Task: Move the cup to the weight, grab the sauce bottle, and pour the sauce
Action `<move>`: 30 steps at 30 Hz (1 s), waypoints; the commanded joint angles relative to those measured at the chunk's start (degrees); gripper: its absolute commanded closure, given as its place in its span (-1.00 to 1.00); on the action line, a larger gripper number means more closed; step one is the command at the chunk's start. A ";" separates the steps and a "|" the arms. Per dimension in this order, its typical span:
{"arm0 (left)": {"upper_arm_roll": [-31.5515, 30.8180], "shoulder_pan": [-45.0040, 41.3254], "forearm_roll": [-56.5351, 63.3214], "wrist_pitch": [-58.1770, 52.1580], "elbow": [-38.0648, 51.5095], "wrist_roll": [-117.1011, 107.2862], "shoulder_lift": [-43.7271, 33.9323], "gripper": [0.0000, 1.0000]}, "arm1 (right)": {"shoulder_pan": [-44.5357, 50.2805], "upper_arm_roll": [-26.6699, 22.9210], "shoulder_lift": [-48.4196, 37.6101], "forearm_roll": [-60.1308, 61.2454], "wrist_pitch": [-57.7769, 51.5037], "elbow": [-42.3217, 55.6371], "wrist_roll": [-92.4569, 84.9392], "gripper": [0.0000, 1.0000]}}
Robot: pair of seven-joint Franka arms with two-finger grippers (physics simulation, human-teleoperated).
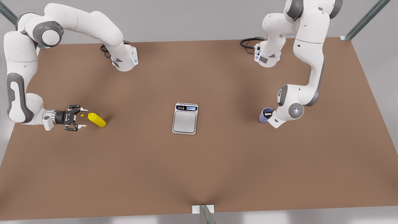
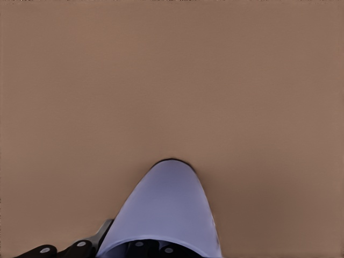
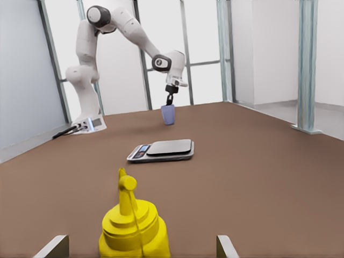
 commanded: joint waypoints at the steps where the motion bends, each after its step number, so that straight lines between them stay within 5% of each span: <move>1: -0.01 0.01 0.05 0.00 0.04 0.00 0.00 0.55 | -0.08 0.01 0.20 0.00 0.11 0.02 -0.08 -1.00; 13: -0.80 0.10 -3.20 -0.18 3.82 -0.09 0.00 0.57 | 1.94 0.18 2.57 0.00 3.98 -1.65 -1.84 -1.00; 20: -5.19 -9.48 -8.03 -0.62 19.99 -22.75 5.18 0.57 | 2.91 0.45 2.40 0.53 4.59 -2.79 -1.48 -1.00; 26: -5.19 -22.66 -14.63 -0.62 28.08 -40.60 8.52 0.57 | 4.05 0.45 2.31 0.97 4.51 -3.32 -1.05 -0.41; 30: -5.19 -29.43 -14.45 -0.53 35.90 -52.73 14.94 0.57 | 4.14 0.45 2.22 1.23 4.42 -3.67 -1.05 -0.32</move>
